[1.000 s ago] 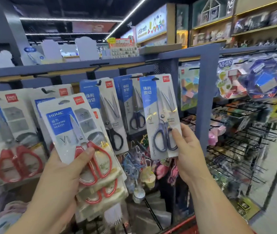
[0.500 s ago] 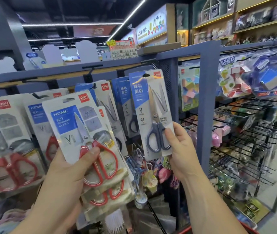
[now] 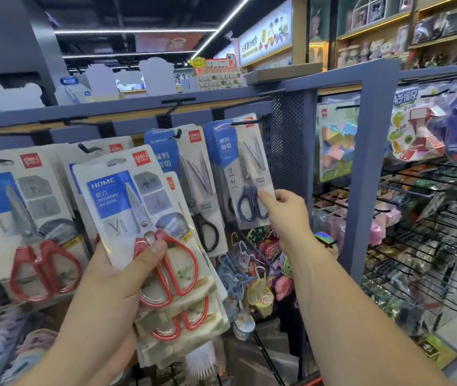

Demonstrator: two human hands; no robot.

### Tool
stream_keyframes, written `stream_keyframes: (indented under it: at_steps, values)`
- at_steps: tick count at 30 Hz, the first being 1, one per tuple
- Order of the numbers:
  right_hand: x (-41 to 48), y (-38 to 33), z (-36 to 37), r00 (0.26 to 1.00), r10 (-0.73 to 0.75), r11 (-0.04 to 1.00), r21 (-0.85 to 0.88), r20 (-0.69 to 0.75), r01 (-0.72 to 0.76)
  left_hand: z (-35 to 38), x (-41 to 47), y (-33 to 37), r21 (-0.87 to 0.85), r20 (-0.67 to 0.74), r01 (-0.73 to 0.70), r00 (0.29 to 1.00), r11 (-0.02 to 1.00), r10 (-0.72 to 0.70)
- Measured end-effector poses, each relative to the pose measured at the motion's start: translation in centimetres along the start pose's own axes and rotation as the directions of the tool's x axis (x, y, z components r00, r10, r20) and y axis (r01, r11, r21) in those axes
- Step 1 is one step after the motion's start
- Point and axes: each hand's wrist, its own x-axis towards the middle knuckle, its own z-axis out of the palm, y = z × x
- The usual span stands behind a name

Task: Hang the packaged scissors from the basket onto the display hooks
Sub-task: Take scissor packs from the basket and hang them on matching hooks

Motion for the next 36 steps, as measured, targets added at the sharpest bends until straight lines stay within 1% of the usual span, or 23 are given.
stream_keyframes:
  at_steps: [2, 3, 4, 5, 6, 7, 8, 9, 10, 11, 12, 13, 14, 16, 19, 21, 24, 27, 29, 32, 36]
  values:
    - [0.5, 0.3, 0.7, 0.999, 0.038, 0.997, -0.068, -0.025, -0.040, -0.2, -0.1, 0.1, -0.016, -0.008, 0.000, 1.000, 1.000, 0.000]
    - [0.4, 0.3, 1.0, 0.997, 0.047, 0.991, -0.124, -0.063, -0.054, -0.3, -0.2, 0.2, -0.024, -0.013, 0.001, 1.000, 1.000, -0.002]
    - [-0.2, 0.1, 1.2, 0.993, 0.026, 0.980, -0.192, -0.112, -0.047, -0.3, -0.3, 0.2, -0.032, -0.018, 0.007, 1.000, 0.999, -0.008]
    - [-1.3, -0.4, 1.4, 0.989, -0.020, 0.976, -0.218, -0.144, -0.012, -0.4, -0.4, 0.2, -0.042, -0.022, 0.015, 1.000, 0.999, -0.015]
    - [-2.8, -1.2, 1.5, 0.987, -0.071, 0.982, -0.182, -0.144, 0.044, -0.4, -0.5, 0.2, -0.053, -0.026, 0.020, 0.999, 0.998, -0.022]
    - [-4.9, -2.4, 1.6, 0.989, -0.117, 0.990, -0.090, -0.091, 0.109, -0.5, -0.5, 0.1, -0.058, -0.029, 0.025, 0.999, 0.998, -0.026]
    - [-7.1, -3.5, 1.8, 0.991, -0.132, 0.991, 0.017, 0.025, 0.132, -0.6, -0.6, 0.1, -0.060, -0.029, 0.028, 0.999, 0.998, -0.030]
    - [-9.5, -4.3, 1.9, 0.973, -0.138, 0.988, 0.090, 0.183, 0.123, -0.6, -0.6, 0.1, -0.062, -0.025, 0.029, 0.999, 0.998, -0.031]
    - [-11.8, -4.9, 2.1, 0.930, -0.143, 0.988, 0.107, 0.339, 0.113, -0.6, -0.6, 0.0, -0.063, -0.019, 0.029, 0.999, 0.998, -0.031]
    - [-13.8, -5.2, 2.3, 0.876, -0.142, 0.989, 0.091, 0.460, 0.113, -0.6, -0.5, -0.1, -0.061, -0.016, 0.026, 1.000, 0.998, -0.027]
    - [-15.5, -5.1, 2.6, 0.834, -0.143, 0.990, 0.084, 0.533, 0.116, -0.6, -0.6, -0.1, -0.053, -0.018, 0.021, 1.000, 0.998, -0.022]
    - [-16.6, -4.8, 2.9, 0.819, -0.141, 0.990, 0.080, 0.556, 0.116, -0.5, -0.6, -0.3, -0.040, -0.024, 0.018, 1.000, 0.999, -0.019]
    - [-17.4, -4.3, 3.2, 0.823, -0.140, 0.990, 0.094, 0.550, 0.106, -0.5, -0.6, -0.4, -0.028, -0.029, 0.019, 0.999, 0.999, -0.020]
    - [-18.0, -3.6, 3.4, 0.870, -0.135, 0.989, 0.121, 0.474, 0.087, -0.3, -0.8, -0.8, -0.043, -0.024, 0.042, 0.999, 0.998, -0.043]
    - [-18.0, -3.4, 3.2, 0.924, -0.164, 0.985, 0.117, 0.345, 0.130, 0.1, -1.4, -1.1, -0.114, 0.019, 0.082, 0.997, 0.990, -0.080]
    - [-18.1, -3.6, 3.1, 0.939, -0.181, 0.981, 0.121, 0.293, 0.151, 0.2, -2.1, -1.3, -0.113, 0.042, 0.095, 0.995, 0.989, -0.090]
    - [-18.6, -3.9, 3.0, 0.948, -0.174, 0.964, 0.242, 0.265, 0.110, -0.1, -3.3, -1.7, -0.097, 0.057, 0.120, 0.992, 0.988, -0.115]
    - [-19.3, -3.8, 3.7, 0.961, -0.168, 0.946, 0.310, 0.218, 0.095, -1.2, -3.9, -1.9, -0.111, 0.058, 0.148, 0.988, 0.983, -0.142]
    - [-19.8, -3.6, 4.6, 0.966, -0.147, 0.930, 0.361, 0.210, 0.063, -2.1, -4.0, -1.7, -0.101, 0.041, 0.155, 0.988, 0.983, -0.152]
    - [-20.6, -3.6, 6.0, 0.958, -0.129, 0.917, 0.399, 0.258, 0.016, -3.7, -4.2, -1.3, -0.075, -0.002, 0.141, 0.990, 0.987, -0.142]
    - [-21.5, -4.2, 8.0, 0.933, -0.133, 0.877, 0.479, 0.334, -0.046, -6.2, -4.5, -1.3, -0.095, -0.140, 0.126, 0.980, 0.987, -0.139]
